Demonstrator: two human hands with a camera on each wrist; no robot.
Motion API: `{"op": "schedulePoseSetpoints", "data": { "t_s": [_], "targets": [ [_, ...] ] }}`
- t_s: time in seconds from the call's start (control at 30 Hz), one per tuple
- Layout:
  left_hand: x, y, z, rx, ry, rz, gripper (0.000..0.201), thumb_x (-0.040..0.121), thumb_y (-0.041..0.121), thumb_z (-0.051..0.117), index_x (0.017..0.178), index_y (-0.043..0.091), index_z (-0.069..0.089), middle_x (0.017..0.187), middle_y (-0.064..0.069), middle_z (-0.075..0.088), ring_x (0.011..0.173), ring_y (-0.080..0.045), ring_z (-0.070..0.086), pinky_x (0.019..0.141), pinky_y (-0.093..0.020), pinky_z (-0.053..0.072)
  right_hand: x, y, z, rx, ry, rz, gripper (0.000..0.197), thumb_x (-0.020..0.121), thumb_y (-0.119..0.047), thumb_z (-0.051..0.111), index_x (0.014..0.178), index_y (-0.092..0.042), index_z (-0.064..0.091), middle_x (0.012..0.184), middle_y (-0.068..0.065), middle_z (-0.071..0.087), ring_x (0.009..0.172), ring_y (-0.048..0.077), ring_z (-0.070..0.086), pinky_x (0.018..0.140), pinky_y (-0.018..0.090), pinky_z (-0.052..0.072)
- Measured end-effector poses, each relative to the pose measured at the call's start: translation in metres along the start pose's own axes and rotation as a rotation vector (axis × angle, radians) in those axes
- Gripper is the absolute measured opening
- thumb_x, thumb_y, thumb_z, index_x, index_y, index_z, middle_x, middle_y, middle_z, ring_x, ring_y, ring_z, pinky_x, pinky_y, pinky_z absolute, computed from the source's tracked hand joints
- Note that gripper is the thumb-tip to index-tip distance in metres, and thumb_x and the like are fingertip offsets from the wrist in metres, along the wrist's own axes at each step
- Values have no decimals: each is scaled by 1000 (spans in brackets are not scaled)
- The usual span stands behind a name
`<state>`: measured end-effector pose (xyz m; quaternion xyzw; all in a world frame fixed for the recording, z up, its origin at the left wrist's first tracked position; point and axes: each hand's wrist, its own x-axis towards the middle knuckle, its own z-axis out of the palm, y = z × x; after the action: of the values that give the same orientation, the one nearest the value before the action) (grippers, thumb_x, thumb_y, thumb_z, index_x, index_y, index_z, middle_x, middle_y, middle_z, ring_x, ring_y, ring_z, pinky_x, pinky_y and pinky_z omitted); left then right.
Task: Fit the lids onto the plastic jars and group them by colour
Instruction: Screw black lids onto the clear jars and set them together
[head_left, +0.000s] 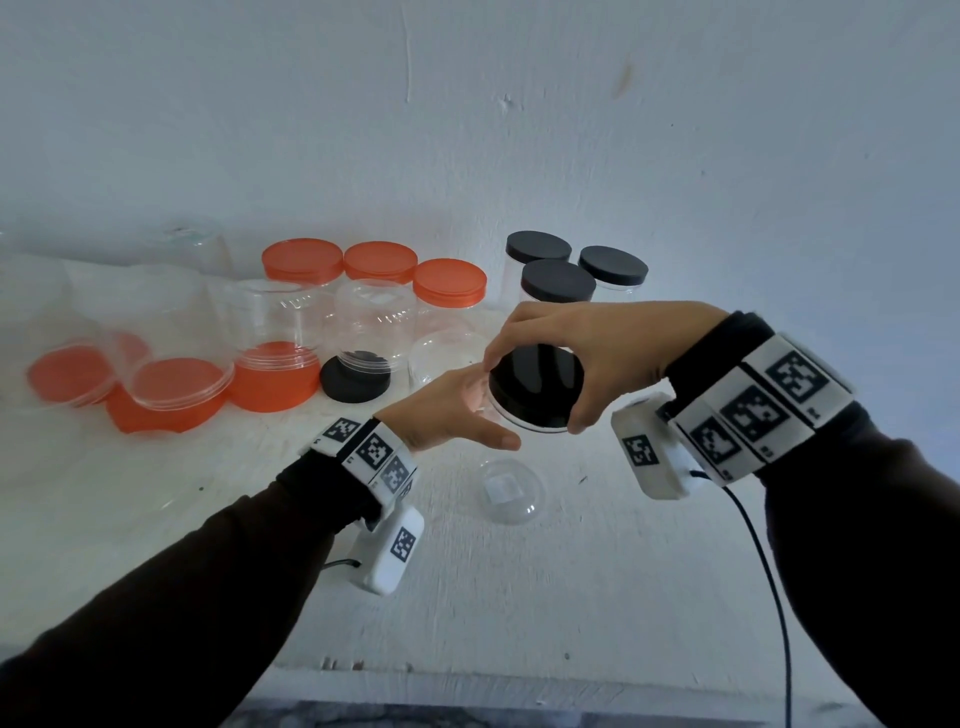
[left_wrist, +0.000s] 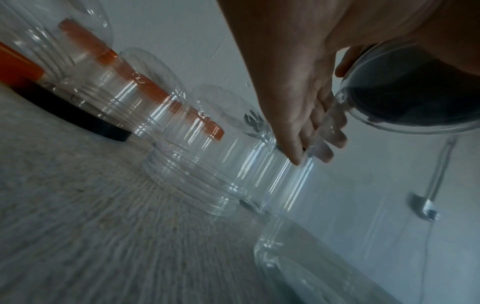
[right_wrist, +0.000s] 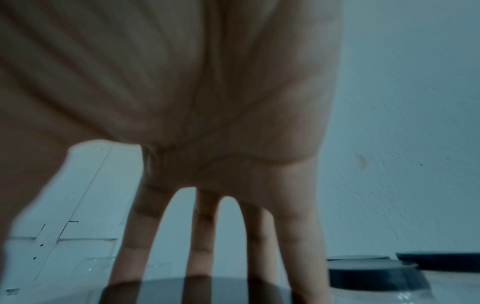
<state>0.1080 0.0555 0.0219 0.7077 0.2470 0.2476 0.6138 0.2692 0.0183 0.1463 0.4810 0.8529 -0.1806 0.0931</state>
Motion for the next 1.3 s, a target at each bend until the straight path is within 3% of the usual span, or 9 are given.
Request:
{"op": "schedulePoseSetpoints", "data": {
  "t_s": [0.17, 0.5, 0.67, 0.73, 0.8, 0.93, 1.07, 1.2, 1.3],
  "targets": [
    [0, 1, 2, 38, 42, 11, 66, 63, 11, 75, 119, 29, 45, 119, 18, 56, 112, 12, 49, 86, -3, 38, 0, 1, 2, -25, 94, 39, 75, 61, -32, 83, 125, -44, 46, 114, -14, 44, 108, 8, 42, 94, 30, 42],
    [-4, -1, 8, 87, 143, 66, 65, 66, 3, 79, 116, 33, 49, 116, 15, 60, 110, 6, 54, 85, -7, 41, -1, -8, 11, -135, 254, 123, 69, 58, -55, 76, 120, -33, 54, 97, -9, 50, 92, 10, 46, 68, 20, 41],
    [-5, -4, 11, 113, 178, 73, 77, 61, 14, 81, 128, 25, 44, 125, 8, 58, 116, -1, 52, 91, -15, 44, 1, -21, 24, -227, 405, 249, 61, 64, -68, 65, 85, -11, 58, 70, -3, 49, 61, 10, 48, 46, 21, 31],
    [-6, -5, 11, 115, 190, 62, 81, 60, 17, 81, 131, 22, 43, 125, 8, 57, 116, -1, 52, 91, -16, 44, 0, -22, 24, -244, 410, 265, 64, 64, -72, 62, 84, -11, 58, 70, -3, 51, 60, 10, 48, 48, 21, 30],
    [-6, -4, 10, 130, 191, 56, 82, 60, 17, 82, 132, 22, 43, 125, 8, 57, 116, -1, 52, 94, -20, 43, -3, -15, 18, -221, 294, 262, 72, 65, -75, 58, 113, -21, 57, 95, -4, 57, 86, 14, 56, 64, 24, 42],
    [-5, -2, 9, 179, 178, 59, 82, 62, 17, 85, 130, 30, 41, 124, 16, 55, 117, 5, 48, 98, -16, 39, -10, -7, 2, 26, -28, 121, 76, 68, -44, 76, 132, -48, 35, 124, -15, 39, 116, 8, 42, 98, 29, 39],
    [-4, -4, 13, 202, 204, 74, 88, 55, 33, 83, 131, 26, 41, 125, 10, 56, 118, -1, 49, 101, -23, 39, -4, -6, 9, -37, 164, 124, 67, 60, -45, 79, 120, -43, 49, 102, -10, 48, 100, 9, 46, 83, 27, 45],
    [-4, -5, 18, 233, 267, 55, 87, 50, 41, 83, 124, 25, 41, 120, 5, 58, 113, -9, 54, 96, -29, 43, 0, -16, 28, -139, 425, 243, 62, 66, -68, 64, 94, -13, 59, 74, -2, 52, 63, 13, 53, 52, 23, 40],
    [-6, -4, 16, 257, 265, 39, 83, 56, 31, 83, 128, 23, 41, 119, 8, 57, 111, -3, 53, 90, -20, 42, -2, -18, 29, -234, 426, 309, 70, 66, -79, 52, 90, -13, 58, 77, 0, 54, 71, 17, 55, 58, 27, 40]
  ]
}}
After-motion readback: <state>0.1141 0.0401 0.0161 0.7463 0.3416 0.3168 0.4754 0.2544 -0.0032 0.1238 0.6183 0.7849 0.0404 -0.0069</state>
